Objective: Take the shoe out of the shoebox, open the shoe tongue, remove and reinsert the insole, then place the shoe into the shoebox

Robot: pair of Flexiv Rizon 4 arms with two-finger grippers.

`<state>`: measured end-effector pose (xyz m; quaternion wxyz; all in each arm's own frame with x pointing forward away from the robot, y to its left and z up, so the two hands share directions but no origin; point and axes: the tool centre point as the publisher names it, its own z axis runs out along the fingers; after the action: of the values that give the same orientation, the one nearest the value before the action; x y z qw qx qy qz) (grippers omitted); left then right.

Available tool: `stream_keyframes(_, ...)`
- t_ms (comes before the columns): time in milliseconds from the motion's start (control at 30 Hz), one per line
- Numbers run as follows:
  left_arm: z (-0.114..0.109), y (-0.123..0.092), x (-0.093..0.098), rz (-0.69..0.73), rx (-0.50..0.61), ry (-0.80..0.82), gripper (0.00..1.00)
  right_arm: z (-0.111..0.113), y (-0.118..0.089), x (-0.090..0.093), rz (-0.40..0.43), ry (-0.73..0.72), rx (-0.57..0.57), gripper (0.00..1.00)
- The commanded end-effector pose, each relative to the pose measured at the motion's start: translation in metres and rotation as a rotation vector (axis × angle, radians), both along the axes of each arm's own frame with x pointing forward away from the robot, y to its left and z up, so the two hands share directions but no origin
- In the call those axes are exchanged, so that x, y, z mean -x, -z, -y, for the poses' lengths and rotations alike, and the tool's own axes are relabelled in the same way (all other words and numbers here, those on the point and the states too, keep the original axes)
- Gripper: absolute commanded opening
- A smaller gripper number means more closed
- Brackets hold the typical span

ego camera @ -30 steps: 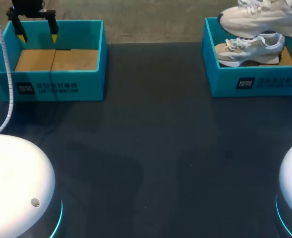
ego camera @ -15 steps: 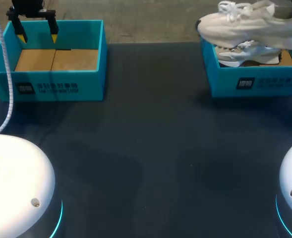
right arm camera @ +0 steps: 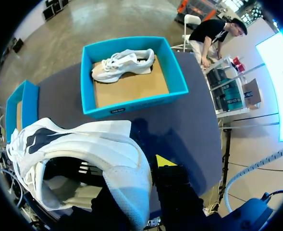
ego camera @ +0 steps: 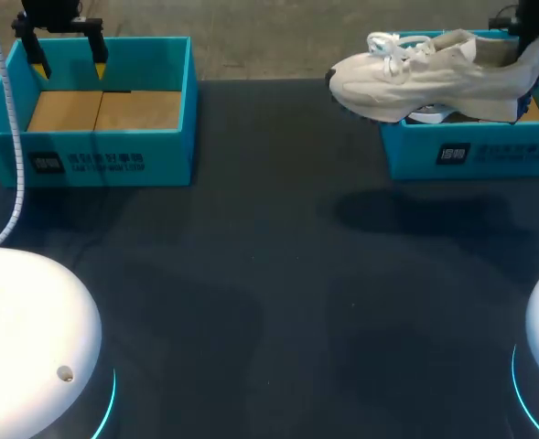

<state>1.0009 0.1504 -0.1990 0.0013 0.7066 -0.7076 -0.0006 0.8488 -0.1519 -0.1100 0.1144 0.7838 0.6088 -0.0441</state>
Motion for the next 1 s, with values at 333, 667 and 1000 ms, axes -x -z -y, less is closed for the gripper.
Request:
stream_keyframes(333, 0.0, 0.0, 0.0, 0.001, 0.0, 0.0, 1.0, 0.002, 0.0, 0.005, 0.07, -0.015, 0.01, 0.0)
stream_keyframes(667, 0.0, 0.0, 0.0, 0.001, 0.0, 0.0, 1.0, -0.013, 0.008, 0.009, 0.05, -0.016, 0.031, 0.0)
stream_keyframes(1000, 0.0, 0.0, 0.0, 0.001, 0.0, 0.0, 1.0, -0.069, 0.025, 0.074, 0.062, -0.041, 0.001, 0.0)
